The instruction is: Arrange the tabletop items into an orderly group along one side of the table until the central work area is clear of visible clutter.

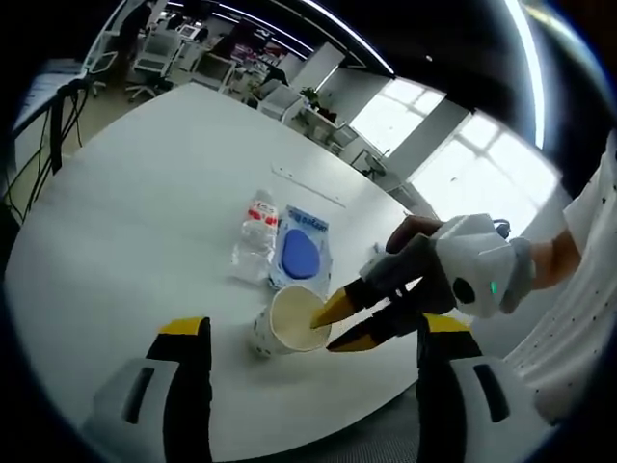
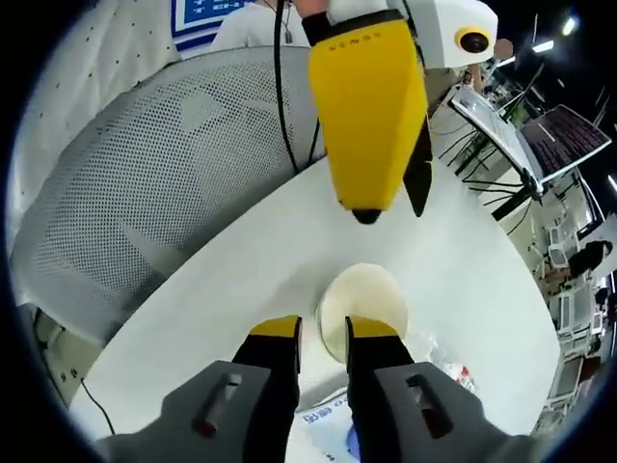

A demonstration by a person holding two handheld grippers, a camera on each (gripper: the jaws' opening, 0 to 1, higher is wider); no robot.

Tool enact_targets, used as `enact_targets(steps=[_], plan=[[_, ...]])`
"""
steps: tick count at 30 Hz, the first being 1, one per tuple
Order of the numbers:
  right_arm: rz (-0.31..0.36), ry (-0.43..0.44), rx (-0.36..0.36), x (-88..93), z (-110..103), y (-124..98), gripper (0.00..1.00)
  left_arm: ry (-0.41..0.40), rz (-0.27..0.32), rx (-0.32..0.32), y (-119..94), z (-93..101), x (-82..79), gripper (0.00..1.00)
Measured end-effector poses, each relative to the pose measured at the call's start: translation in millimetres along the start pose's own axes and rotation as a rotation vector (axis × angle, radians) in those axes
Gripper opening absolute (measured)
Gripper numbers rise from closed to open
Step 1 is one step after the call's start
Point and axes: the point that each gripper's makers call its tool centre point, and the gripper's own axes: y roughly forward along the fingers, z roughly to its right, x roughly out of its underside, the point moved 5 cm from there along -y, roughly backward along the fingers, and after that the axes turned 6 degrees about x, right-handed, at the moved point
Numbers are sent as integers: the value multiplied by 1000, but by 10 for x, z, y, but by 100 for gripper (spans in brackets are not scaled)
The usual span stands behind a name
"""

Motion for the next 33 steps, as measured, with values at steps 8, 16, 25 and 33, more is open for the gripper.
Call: enact_targets(steps=[8,16,25,33], plan=[[15,56,36,-9,17,-86,20,9,-4,2,10,13,-23,91],[20,101,72,6,24,-165,24,21,-6,6,21,58,-56,91],[52,202,127,-2,54,-296,26,50,-20,11,16,110,-112,91],[74,317,196,38,94,-443,31,76,-28,24,17,164,-172,91]])
